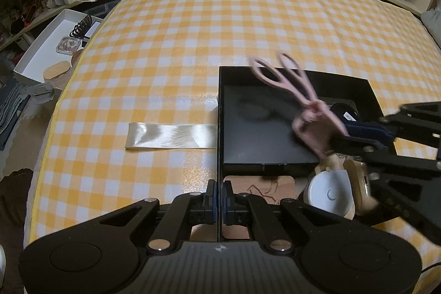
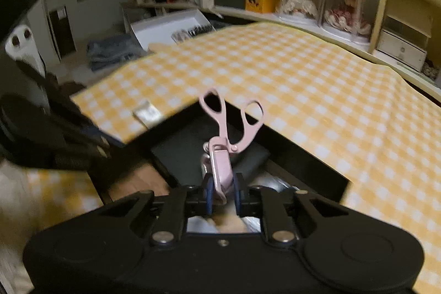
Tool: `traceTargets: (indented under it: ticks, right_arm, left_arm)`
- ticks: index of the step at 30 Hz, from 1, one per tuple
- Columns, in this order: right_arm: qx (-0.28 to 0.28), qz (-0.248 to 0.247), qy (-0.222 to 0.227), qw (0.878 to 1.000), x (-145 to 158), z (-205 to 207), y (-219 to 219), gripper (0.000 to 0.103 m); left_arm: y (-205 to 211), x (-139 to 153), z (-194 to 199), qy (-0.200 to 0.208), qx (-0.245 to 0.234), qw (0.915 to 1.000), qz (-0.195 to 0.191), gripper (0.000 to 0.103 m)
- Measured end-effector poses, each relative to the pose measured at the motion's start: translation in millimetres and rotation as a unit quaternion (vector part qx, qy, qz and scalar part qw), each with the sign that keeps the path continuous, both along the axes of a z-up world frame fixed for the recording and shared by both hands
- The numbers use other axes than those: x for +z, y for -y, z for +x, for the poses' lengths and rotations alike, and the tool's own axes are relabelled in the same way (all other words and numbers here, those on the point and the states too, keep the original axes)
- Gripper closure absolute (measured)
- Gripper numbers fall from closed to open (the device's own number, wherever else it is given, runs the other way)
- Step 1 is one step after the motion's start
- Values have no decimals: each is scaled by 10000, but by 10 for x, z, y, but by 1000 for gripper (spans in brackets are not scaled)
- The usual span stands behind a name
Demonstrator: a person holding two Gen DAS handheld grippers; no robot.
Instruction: Organize rigid objects
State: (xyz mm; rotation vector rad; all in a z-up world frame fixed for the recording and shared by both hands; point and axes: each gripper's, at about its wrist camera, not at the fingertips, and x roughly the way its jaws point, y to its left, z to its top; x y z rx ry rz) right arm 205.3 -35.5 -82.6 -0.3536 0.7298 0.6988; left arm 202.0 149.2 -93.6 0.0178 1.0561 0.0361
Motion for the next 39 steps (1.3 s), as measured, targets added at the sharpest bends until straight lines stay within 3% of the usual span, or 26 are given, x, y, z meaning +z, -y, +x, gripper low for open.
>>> traceTargets:
  ticks: [7, 9, 11, 19, 28, 32, 35, 38, 39]
  right_arm:
    - [-121, -416, -65, 9990, -33, -48, 140, 89]
    - [-136, -351, -169, 9991, -14, -56, 161, 83]
    - [-115, -250, -299, 9992, 14, -75, 176, 68]
    - [-292, -16, -505, 9983, 92, -146, 191, 65]
    - [-726, 499, -527, 9947, 393, -310, 379, 41]
    - [-930, 642, -426, 9927, 537, -432, 479, 36]
    - [-1087, 747, -356, 9906, 628, -516, 574, 33]
    - [-1262, 849, -264, 9880, 711, -600, 681, 33]
    - [-1311, 876, -235, 9872, 735, -621, 709, 33]
  left_arm:
    - [-2, 0, -5, 6, -4, 10000, 9, 99]
    - [-7, -2, -3, 4, -4, 10000, 10, 99]
    - [-13, -3, -1, 3, -2, 10000, 9, 99]
    - [-9, -7, -4, 3, -2, 10000, 15, 99]
    - [-5, 2, -13, 13, 7, 10000, 23, 99]
    - [-11, 62, -54, 89, 18, 9999, 44, 91]
    - [52, 194, -184, 312, 57, 9995, -15, 65]
    - [104, 391, -360, 696, 22, 9975, -79, 60]
    - [114, 467, -436, 891, -4, 9960, -91, 55]
